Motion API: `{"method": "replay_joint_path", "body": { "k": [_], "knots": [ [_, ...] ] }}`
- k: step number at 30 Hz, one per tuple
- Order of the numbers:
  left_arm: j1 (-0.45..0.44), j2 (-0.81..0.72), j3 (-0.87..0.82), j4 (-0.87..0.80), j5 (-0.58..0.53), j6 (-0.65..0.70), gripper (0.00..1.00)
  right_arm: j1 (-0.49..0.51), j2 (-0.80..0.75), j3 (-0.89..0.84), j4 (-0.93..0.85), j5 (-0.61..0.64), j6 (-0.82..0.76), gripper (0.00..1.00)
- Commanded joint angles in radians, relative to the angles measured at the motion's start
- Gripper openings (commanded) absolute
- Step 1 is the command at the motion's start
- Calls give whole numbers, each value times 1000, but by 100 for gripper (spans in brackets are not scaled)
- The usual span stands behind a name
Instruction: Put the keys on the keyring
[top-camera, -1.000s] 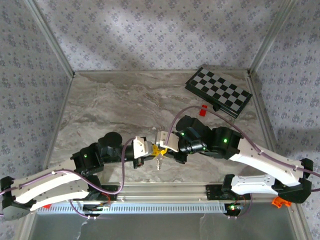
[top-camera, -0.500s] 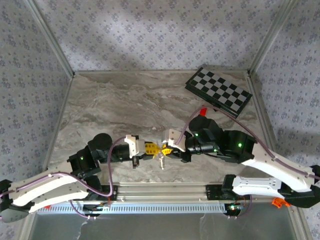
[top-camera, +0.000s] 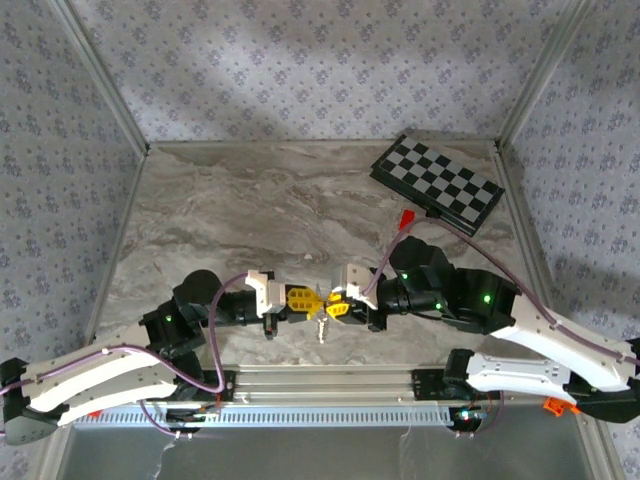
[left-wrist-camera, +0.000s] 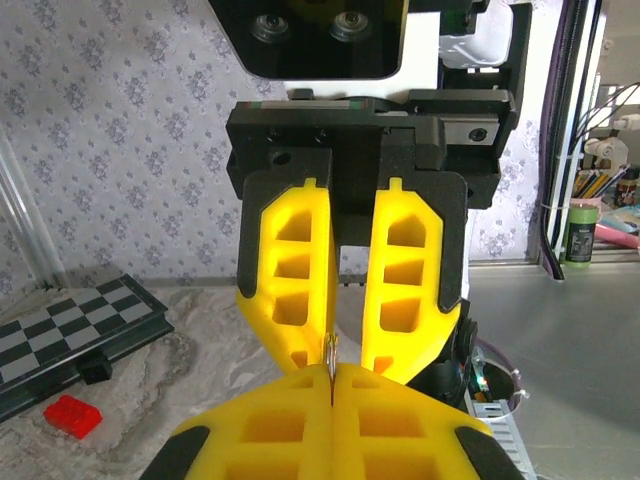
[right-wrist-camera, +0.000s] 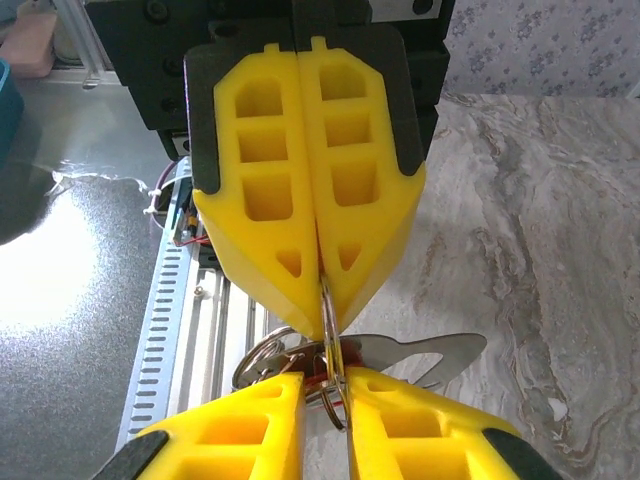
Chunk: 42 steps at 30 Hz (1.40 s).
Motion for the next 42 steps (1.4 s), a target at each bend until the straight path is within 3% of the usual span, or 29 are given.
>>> {"method": "replay_joint_path", "body": {
  "k": [1, 10, 18, 25, 29, 33, 37, 42],
  "knots": [
    [-4, -5, 3, 87, 22, -18, 0, -6, -18, -10, 41, -34, 20, 20],
    [-5, -5, 0, 91, 32, -23, 0, -18, -45, -20, 62, -38, 30, 25],
    [-7, 4, 2, 89, 40, -21, 0, -24, -45, -35, 96, -41, 31, 19],
    [-8, 8, 11, 62, 32, -15, 0, -27, -38, -39, 104, -39, 31, 0],
    [-11, 6, 43, -42, -27, 19, 1, -26, -38, -33, 79, -14, 33, 0],
    [-24, 27, 126, -262, -164, 85, 19, -9, -2, 11, -18, 46, 2, 0],
    [-37, 58, 176, -384, -228, 125, 20, 5, 49, 49, -87, 86, -20, 0],
    [-39, 63, 177, -396, -215, 138, 20, 5, 74, 59, -101, 85, -25, 0]
  ]
}}
